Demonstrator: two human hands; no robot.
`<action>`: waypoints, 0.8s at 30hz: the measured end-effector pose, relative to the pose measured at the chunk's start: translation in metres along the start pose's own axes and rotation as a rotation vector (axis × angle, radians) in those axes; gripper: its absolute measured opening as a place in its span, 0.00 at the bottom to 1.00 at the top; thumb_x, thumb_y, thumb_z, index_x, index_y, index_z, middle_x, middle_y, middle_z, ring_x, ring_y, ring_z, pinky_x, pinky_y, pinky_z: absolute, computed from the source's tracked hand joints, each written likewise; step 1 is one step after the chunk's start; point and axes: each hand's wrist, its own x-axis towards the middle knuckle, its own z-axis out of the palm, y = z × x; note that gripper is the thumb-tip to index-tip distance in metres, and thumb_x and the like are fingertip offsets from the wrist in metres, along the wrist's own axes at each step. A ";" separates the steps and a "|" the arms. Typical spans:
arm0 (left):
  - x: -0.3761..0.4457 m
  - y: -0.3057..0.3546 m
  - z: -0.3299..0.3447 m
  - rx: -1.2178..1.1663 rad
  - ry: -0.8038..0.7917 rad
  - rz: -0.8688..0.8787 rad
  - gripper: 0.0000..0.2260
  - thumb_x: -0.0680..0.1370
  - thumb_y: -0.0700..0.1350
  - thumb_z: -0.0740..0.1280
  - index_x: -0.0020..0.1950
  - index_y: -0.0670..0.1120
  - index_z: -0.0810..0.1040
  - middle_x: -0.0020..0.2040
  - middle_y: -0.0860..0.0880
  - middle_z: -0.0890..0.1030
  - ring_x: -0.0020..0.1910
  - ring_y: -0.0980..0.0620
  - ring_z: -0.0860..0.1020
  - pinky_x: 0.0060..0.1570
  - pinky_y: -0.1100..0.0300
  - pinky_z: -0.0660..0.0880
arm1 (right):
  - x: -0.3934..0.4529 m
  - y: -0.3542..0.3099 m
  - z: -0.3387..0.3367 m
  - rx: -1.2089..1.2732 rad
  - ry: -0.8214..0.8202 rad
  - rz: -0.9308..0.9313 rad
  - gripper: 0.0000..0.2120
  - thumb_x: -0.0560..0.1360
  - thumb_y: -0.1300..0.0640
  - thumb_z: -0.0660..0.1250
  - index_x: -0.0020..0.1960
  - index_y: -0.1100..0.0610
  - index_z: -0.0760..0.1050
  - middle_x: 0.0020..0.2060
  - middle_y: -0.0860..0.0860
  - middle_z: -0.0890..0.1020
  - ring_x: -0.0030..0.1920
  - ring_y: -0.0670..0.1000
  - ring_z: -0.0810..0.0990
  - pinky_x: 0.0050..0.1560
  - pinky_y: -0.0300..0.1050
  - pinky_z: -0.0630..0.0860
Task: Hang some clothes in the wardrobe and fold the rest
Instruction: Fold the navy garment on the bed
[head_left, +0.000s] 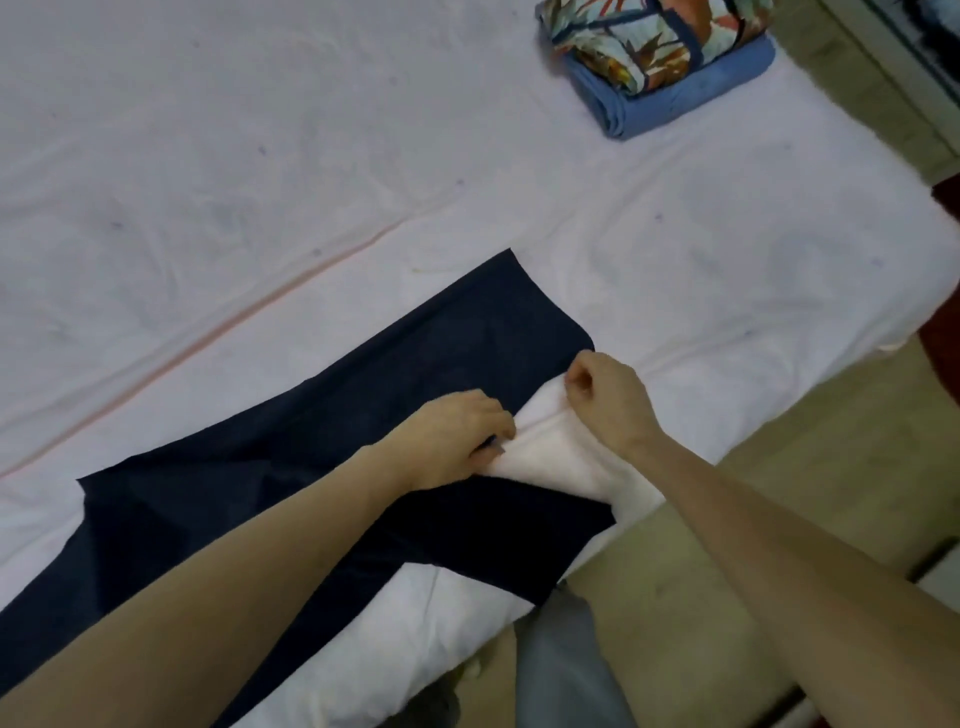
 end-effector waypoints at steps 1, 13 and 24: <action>-0.013 0.008 0.015 0.025 -0.039 0.108 0.07 0.78 0.49 0.65 0.53 0.49 0.79 0.49 0.52 0.79 0.51 0.52 0.75 0.53 0.54 0.73 | -0.013 -0.003 0.006 0.013 -0.034 -0.039 0.04 0.75 0.61 0.62 0.41 0.56 0.72 0.37 0.49 0.77 0.37 0.50 0.74 0.39 0.43 0.71; -0.063 0.040 0.095 0.067 0.040 -0.077 0.10 0.76 0.42 0.65 0.57 0.50 0.76 0.50 0.54 0.80 0.49 0.53 0.77 0.48 0.56 0.74 | -0.170 0.024 0.070 0.271 0.053 0.003 0.06 0.74 0.56 0.69 0.51 0.54 0.76 0.45 0.46 0.79 0.48 0.45 0.77 0.51 0.45 0.77; -0.051 0.051 0.038 -0.480 0.277 -0.261 0.02 0.76 0.44 0.70 0.46 0.52 0.80 0.41 0.57 0.82 0.43 0.59 0.79 0.47 0.59 0.76 | -0.160 -0.002 0.039 0.497 0.227 0.087 0.05 0.76 0.59 0.68 0.43 0.59 0.76 0.37 0.52 0.80 0.41 0.52 0.78 0.45 0.46 0.74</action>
